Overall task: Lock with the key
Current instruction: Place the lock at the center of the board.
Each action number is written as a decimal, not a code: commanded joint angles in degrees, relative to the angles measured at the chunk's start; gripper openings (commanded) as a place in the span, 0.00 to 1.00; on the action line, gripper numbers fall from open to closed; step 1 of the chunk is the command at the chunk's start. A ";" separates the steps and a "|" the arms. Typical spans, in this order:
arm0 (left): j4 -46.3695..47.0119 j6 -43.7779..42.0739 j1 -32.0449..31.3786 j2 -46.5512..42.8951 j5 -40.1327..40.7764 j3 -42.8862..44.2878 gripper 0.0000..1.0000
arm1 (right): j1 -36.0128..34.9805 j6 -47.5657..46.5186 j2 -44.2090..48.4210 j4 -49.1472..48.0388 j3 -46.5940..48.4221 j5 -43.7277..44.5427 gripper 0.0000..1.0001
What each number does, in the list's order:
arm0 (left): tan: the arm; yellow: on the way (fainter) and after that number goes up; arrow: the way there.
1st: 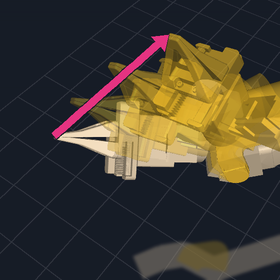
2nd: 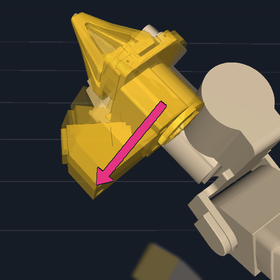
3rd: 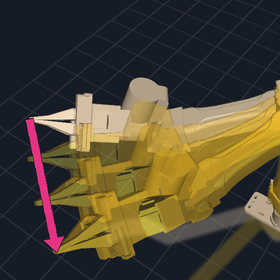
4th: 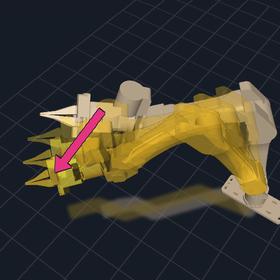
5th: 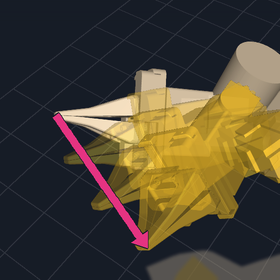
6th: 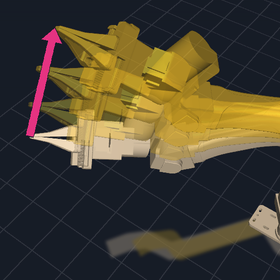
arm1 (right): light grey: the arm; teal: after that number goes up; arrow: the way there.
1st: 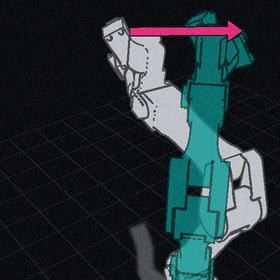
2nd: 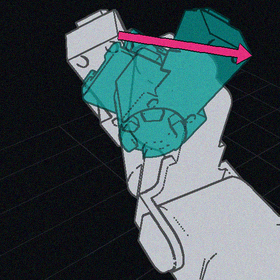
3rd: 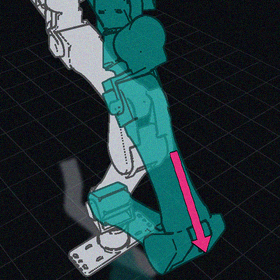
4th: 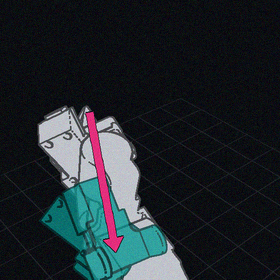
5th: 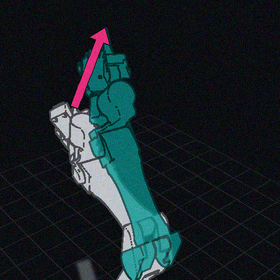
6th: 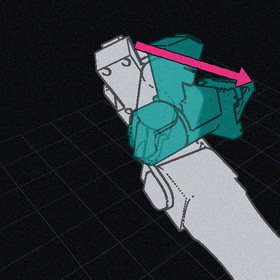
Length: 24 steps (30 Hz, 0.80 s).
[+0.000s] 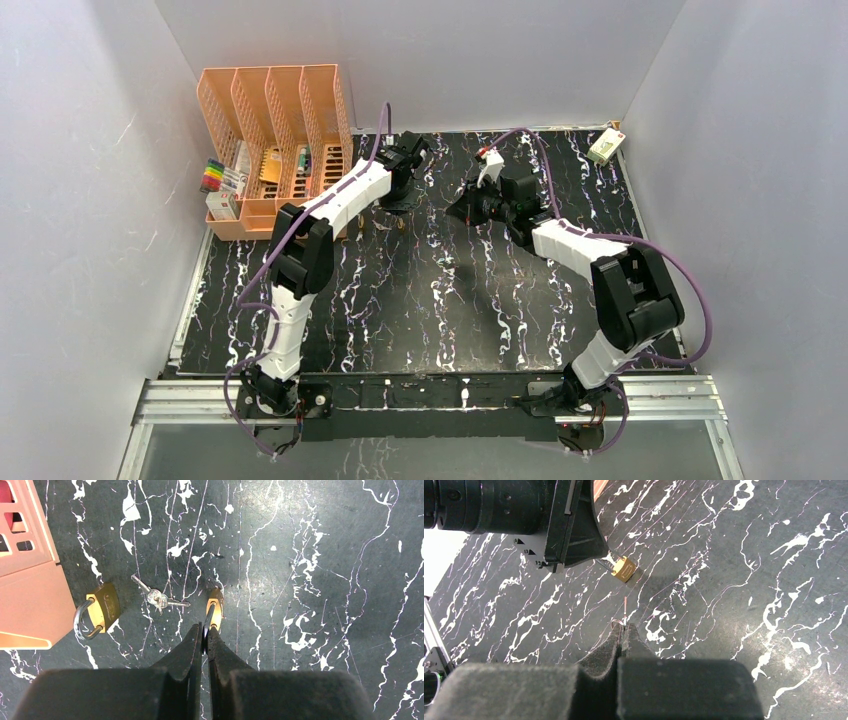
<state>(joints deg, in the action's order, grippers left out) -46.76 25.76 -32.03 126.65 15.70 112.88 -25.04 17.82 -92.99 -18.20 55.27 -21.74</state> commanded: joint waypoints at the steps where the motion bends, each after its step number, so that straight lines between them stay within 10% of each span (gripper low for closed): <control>1: -0.80 -0.03 0.48 -3.17 0.48 1.38 0.00 | -0.12 -0.16 -0.30 -3.37 0.02 -1.16 0.00; 24: 0.44 2.72 0.48 -4.46 1.79 -0.24 0.00 | -0.16 -0.40 -1.33 -3.47 0.36 -1.73 0.00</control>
<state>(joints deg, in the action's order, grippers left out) -46.28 26.98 -31.99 126.65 16.12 112.88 -25.04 17.80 -93.93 -18.24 55.27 -22.68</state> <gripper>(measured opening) 0.025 0.010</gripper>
